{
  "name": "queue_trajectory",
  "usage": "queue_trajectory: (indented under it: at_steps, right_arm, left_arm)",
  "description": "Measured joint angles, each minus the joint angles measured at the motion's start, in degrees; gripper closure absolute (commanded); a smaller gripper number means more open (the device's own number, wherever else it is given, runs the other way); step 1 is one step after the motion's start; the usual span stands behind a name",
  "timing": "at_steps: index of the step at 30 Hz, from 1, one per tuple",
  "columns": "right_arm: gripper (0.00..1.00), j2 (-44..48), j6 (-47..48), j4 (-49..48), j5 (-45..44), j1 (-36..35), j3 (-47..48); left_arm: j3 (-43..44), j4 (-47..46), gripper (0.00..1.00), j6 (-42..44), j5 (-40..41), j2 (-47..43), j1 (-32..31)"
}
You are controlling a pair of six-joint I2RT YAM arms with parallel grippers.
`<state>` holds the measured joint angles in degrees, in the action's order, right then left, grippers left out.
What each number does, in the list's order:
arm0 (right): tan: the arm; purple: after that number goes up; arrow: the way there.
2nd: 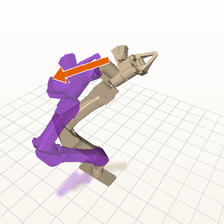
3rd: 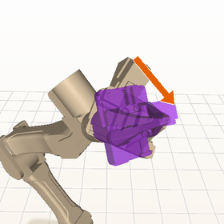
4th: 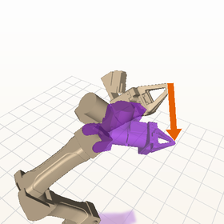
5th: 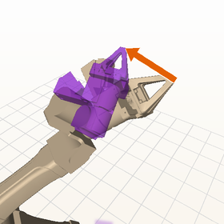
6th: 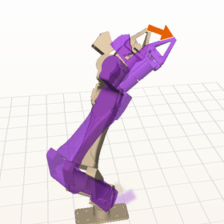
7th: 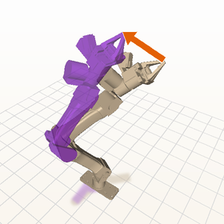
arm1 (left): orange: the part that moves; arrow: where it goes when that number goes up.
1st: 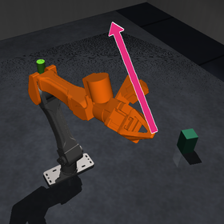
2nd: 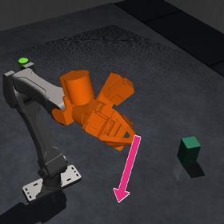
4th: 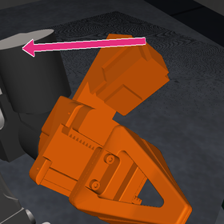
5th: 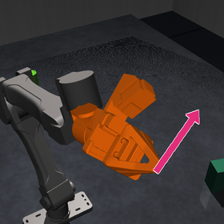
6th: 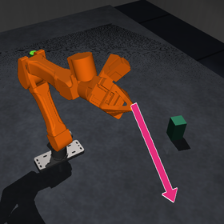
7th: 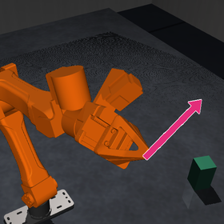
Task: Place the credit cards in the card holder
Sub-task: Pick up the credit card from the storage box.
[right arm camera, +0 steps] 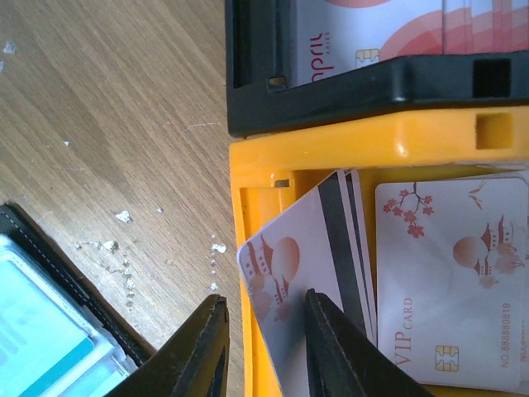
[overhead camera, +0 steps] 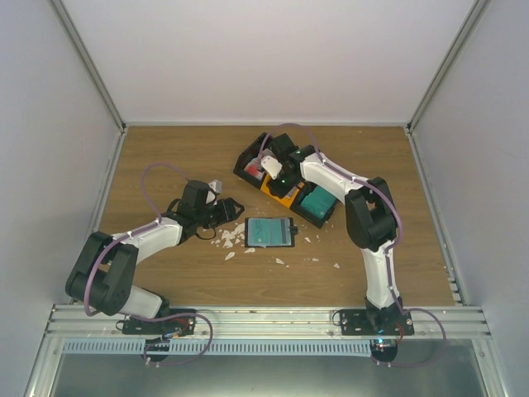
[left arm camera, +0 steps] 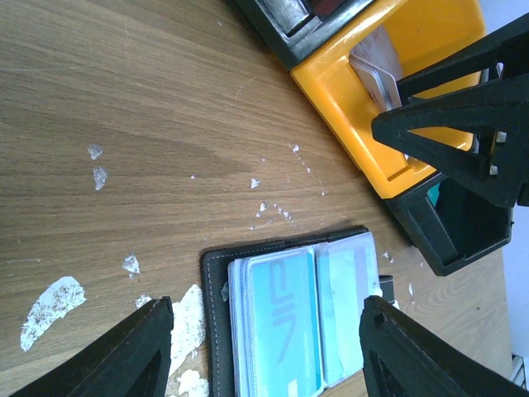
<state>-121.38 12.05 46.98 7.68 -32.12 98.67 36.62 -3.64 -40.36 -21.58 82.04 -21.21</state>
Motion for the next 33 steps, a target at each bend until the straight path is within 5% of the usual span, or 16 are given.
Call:
queue_trajectory:
  at_steps: [7, 26, 33]
  right_arm:
    - [0.86, 0.0, -0.2, -0.1, -0.3, 0.1, 0.0]
    - [0.87, 0.5, -0.3, -0.3, 0.5, 0.3, 0.0]
    - [0.96, 0.9, -0.3, -0.4, 0.6, 0.4, 0.0]
  left_arm:
    - [0.0, 0.0, 0.37, 0.1, 0.0, 0.0, 0.0]
    - [0.0, 0.0, 0.37, 0.4, 0.0, 0.0, 0.0]
    - [0.0, 0.0, 0.37, 0.4, 0.0, 0.0, 0.0]
